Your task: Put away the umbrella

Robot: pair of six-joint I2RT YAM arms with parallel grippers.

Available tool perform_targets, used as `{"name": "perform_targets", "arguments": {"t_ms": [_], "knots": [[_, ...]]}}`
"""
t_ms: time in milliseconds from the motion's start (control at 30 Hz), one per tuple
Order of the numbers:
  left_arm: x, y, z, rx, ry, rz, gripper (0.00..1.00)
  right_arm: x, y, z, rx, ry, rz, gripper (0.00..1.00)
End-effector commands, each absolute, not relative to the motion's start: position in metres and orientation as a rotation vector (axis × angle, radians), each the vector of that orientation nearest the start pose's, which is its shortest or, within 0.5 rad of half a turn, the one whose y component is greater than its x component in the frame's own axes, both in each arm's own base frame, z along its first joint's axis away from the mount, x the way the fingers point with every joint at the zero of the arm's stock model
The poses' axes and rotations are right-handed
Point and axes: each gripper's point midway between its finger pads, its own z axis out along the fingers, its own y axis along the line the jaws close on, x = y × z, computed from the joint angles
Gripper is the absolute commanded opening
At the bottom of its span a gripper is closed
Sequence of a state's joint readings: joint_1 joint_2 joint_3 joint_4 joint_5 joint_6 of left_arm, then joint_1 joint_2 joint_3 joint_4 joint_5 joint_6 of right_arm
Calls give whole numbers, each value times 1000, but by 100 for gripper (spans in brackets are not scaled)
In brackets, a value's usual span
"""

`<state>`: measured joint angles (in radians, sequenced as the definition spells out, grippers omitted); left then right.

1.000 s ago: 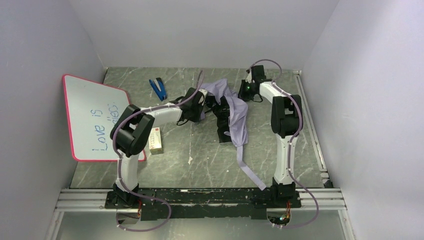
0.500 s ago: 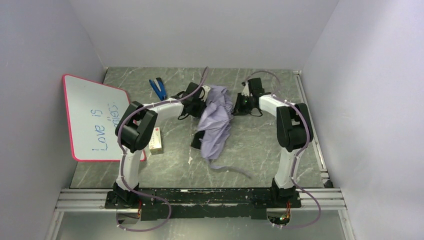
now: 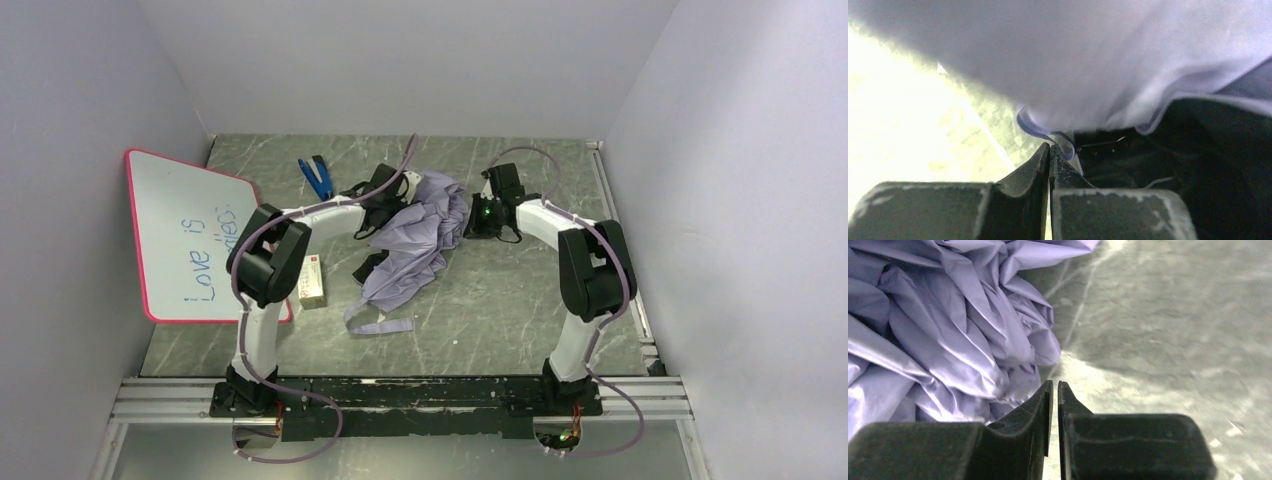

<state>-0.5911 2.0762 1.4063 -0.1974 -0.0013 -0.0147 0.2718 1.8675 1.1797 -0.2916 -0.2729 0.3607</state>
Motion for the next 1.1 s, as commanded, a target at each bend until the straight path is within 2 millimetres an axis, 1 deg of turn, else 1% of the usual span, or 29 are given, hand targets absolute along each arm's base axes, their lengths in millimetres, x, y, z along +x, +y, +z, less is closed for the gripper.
{"name": "perform_targets", "arguments": {"t_ms": [0, 67, 167, 233, 333, 400, 500, 600, 700, 800, 867, 933, 967, 1033, 1067], "knots": [[426, -260, 71, 610, 2310, -192, 10, 397, 142, 55, 92, 2537, 401, 14], [425, -250, 82, 584, 2304, -178, 16, 395, 134, 59, 113, 2521, 378, 17], [417, -239, 92, 559, 2310, -171, 22, 392, 134, 66, 112, 2504, 415, 20], [409, -234, 91, 547, 2331, -176, 24, 387, 141, 67, 89, 2515, 467, 21], [397, -229, 87, 526, 2358, -190, 24, 380, 154, 69, 57, 2508, 575, 23], [390, -230, 82, 511, 2371, -225, 25, 377, 160, 72, 38, 2493, 632, 25], [382, -243, 71, 528, 2393, -327, 25, 375, 161, 71, 42, 2491, 645, 29], [377, -264, 58, 555, 2431, -428, 23, 375, 162, 67, 48, 2498, 656, 31], [370, -292, 48, 615, 2435, -463, 23, 374, 161, 62, 55, 2510, 652, 31], [355, -322, 44, 689, 2421, -486, 23, 373, 158, 60, 52, 2517, 646, 32], [345, -335, 42, 722, 2416, -490, 22, 374, 154, 63, 45, 2510, 631, 32], [342, -335, 43, 714, 2420, -480, 22, 376, 149, 67, 38, 2502, 604, 33], [341, -331, 44, 706, 2424, -465, 22, 377, 146, 71, 34, 2495, 586, 33], [343, -316, 49, 688, 2421, -389, 22, 380, 141, 78, 21, 2483, 547, 35], [344, -307, 52, 680, 2422, -357, 22, 383, 138, 83, 14, 2468, 530, 39]]}}
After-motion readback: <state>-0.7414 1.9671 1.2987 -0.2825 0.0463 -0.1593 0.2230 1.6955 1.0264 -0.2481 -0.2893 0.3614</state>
